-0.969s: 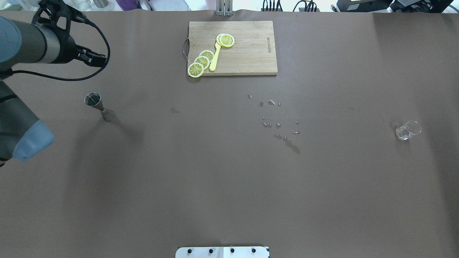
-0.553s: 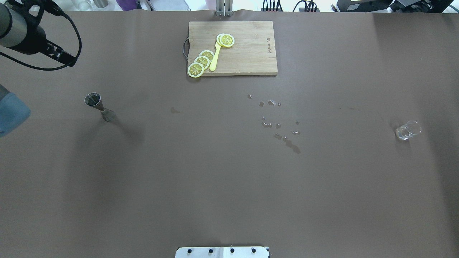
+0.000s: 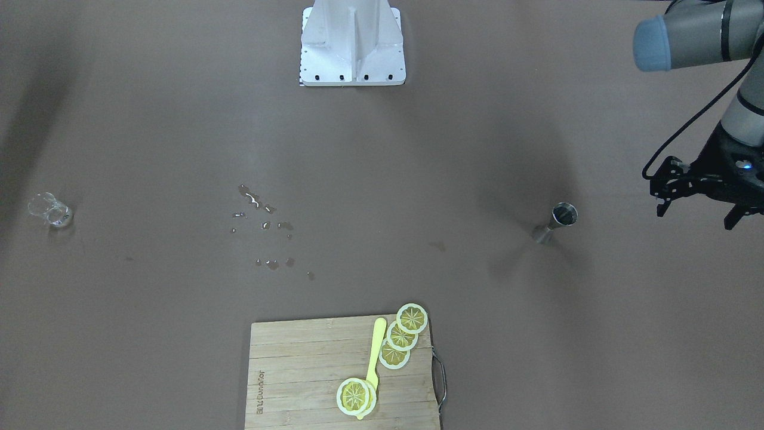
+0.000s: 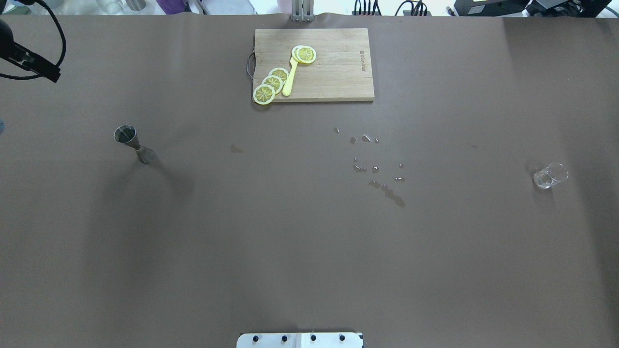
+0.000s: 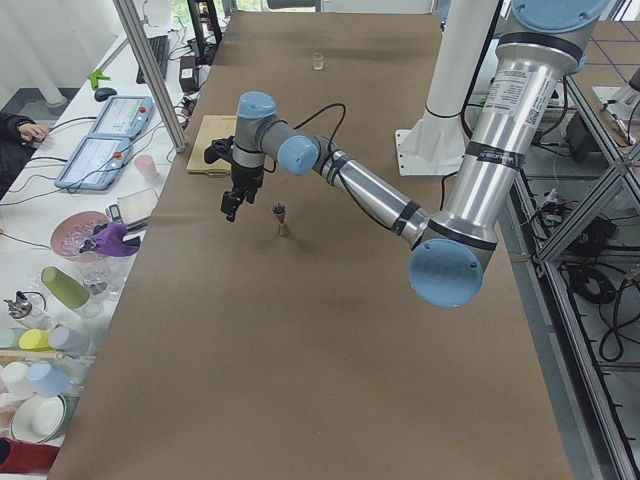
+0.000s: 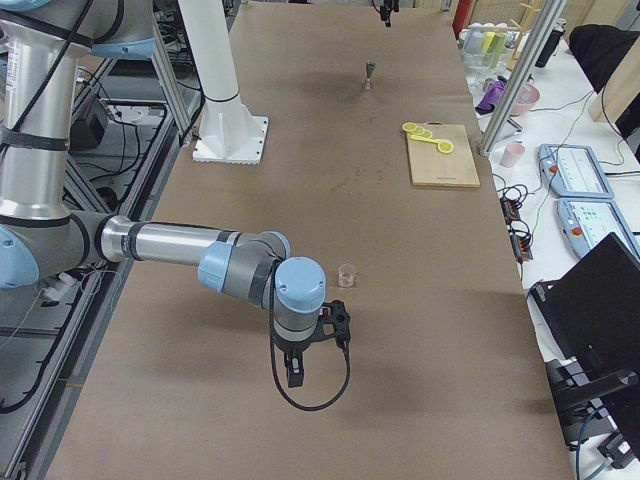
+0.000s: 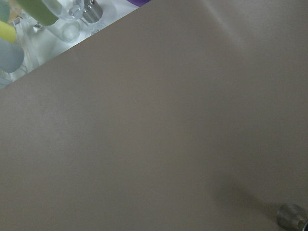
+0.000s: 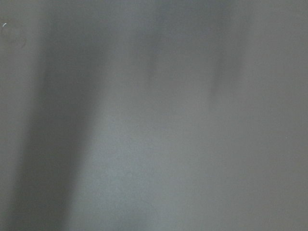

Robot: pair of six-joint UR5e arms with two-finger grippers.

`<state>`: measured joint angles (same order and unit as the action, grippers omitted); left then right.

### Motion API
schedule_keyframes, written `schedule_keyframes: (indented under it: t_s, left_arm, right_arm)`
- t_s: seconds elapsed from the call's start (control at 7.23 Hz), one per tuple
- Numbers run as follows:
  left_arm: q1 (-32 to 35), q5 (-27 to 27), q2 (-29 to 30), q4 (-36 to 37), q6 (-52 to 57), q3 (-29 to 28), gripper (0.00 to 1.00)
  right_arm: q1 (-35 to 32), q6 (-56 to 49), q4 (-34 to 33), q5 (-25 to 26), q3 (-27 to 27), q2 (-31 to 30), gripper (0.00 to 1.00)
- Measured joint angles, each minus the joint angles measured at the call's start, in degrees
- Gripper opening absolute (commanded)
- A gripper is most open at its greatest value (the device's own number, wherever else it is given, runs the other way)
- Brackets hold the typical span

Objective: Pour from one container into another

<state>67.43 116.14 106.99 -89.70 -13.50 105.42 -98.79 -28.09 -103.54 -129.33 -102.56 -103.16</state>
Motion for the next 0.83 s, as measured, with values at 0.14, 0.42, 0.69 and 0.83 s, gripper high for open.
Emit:
schedule_keyframes:
  t_s: [0.14, 0.42, 0.69, 0.83]
  left_arm:
    - [1.17, 1.19, -0.91, -0.02, 0.23, 0.02, 0.97]
    - [3.82, 4.12, -4.21, -0.09, 0.51, 0.08, 0.97]
    - [8.06, 9.77, -10.30, -0.65, 4.05, 0.20, 0.97]
    - [11.17, 12.78, -13.89, -0.78, 7.38, 0.19, 0.97]
  right_arm:
    - [0.01, -0.03, 0.00, -0.32, 0.14, 0.09, 1.00]
    - [0.06, -0.05, 0.00, -0.42, 0.46, 0.17, 1.00]
    - [0.09, -0.03, 0.02, -0.46, 0.92, 0.18, 1.00]
    - [0.12, -0.05, 0.31, -0.43, 1.12, 0.18, 1.00]
